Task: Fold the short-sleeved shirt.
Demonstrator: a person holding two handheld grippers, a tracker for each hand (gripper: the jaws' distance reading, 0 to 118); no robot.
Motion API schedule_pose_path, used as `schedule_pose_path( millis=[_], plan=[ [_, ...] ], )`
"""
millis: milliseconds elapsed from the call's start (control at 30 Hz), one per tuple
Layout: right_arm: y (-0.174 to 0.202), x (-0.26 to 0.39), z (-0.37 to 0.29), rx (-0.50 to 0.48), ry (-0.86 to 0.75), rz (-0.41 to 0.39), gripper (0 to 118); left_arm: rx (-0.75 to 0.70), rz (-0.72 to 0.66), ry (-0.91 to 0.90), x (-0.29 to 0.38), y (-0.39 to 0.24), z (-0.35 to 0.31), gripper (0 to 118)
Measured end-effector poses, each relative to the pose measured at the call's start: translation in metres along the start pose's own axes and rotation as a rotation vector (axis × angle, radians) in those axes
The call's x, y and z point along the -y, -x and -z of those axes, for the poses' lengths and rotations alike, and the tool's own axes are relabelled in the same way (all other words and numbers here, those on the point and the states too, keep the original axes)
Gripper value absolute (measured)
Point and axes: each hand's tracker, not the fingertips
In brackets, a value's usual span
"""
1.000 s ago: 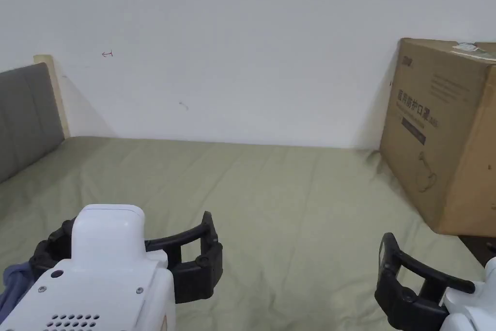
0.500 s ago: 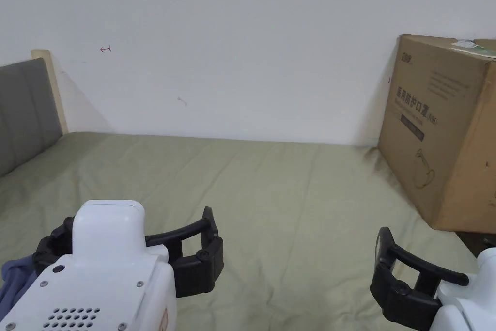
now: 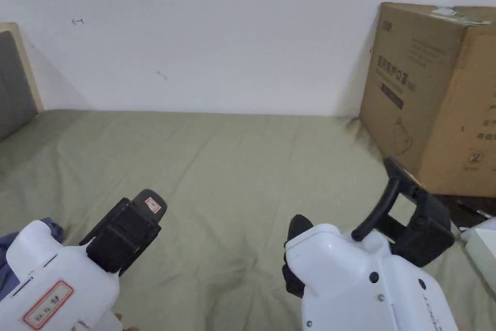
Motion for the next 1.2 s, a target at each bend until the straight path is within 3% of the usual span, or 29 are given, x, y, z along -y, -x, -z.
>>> schedule_pose_path(
  millis=[67,100,233,367,433,467,533,567,667,767,867,1200],
  plan=[
    [0.002,-0.002,0.0,-0.022,0.019,0.06,117,-0.029,0.035,0.003,0.0,0.0,0.001,118],
    [-0.002,-0.002,0.001,-0.054,0.04,0.152,117,-0.049,0.068,-0.004,0.0,-0.002,0.0,118],
    [-0.037,0.013,0.01,-0.128,0.132,0.674,117,-0.113,0.32,-0.073,-0.003,-0.029,-0.007,118],
    [-0.069,0.058,0.017,-0.149,0.198,1.243,117,-0.217,0.743,-0.204,0.01,-0.068,-0.012,118],
    [-0.076,0.08,0.015,-0.124,0.226,1.438,115,-0.261,0.958,-0.261,0.023,-0.082,-0.015,118],
    [-0.078,0.087,0.015,-0.095,0.253,1.467,115,-0.281,1.052,-0.286,0.031,-0.087,-0.016,118],
    [-0.078,0.095,0.011,-0.028,0.252,1.44,114,-0.29,1.182,-0.308,0.044,-0.094,-0.017,118],
    [-0.077,0.095,0.009,0.001,0.25,1.384,114,-0.28,1.192,-0.304,0.047,-0.094,-0.018,118],
    [-0.074,0.084,0.007,0.016,0.217,1.247,114,-0.217,1.101,-0.248,0.047,-0.094,-0.018,118],
    [-0.069,0.069,0.006,-0.021,0.186,1.151,114,-0.202,1.005,-0.23,0.038,-0.089,-0.017,118],
    [-0.063,0.058,0.006,-0.032,0.159,1.079,114,-0.211,1.0,-0.238,0.032,-0.088,-0.017,118],
    [-0.06,0.046,0.005,-0.038,0.124,1.019,114,-0.165,0.965,-0.232,0.028,-0.087,-0.02,118]
  ],
)
